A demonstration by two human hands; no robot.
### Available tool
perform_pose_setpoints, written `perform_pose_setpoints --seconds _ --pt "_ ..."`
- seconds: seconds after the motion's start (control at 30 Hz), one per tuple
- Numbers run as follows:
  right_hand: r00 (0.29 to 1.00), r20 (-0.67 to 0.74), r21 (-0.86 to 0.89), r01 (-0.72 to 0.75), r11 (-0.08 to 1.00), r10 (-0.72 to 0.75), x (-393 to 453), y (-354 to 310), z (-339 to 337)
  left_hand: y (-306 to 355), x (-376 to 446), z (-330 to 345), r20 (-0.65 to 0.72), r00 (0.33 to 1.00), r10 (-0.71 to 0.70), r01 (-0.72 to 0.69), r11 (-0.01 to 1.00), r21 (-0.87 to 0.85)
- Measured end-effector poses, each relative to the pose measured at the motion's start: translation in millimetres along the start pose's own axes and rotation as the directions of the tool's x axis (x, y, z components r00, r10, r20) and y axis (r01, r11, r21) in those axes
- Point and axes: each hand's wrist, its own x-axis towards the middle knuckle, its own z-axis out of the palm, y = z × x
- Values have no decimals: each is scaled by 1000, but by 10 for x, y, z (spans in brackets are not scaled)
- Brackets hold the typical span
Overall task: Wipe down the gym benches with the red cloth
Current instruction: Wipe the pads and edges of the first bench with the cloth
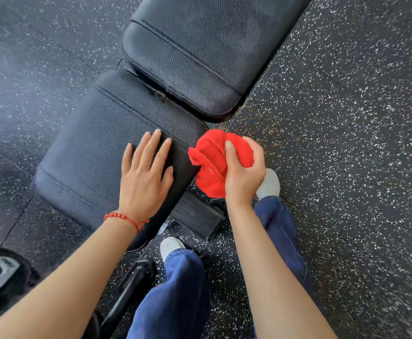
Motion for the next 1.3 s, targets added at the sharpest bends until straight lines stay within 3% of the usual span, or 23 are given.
perform_pose_setpoints --seconds 0.33,0.47,0.73,0.9,1.1,1.3 --pt "993 -114 -5 -14 1000 14 -699 346 8 -224 -259 15 26 992 124 -124 992 -9" --pt "991 -92 -43 -96 994 92 -1011 516 -17 -319 -345 -3 24 987 159 -158 987 -15" --pt "992 -63 -46 -117 992 114 -1426 622 -63 -431 -492 -35 34 986 166 -165 986 -31" --pt "996 0 -86 -84 993 84 -1551 572 -149 -422 -557 -90 90 984 153 -151 988 -23" --pt "983 172 -155 -42 987 69 -1527 516 -402 -225 -557 -189 173 982 76 -71 997 -36" --pt "979 196 -168 -20 986 54 -1274 368 -814 302 -510 -245 231 971 69 -60 997 -47"
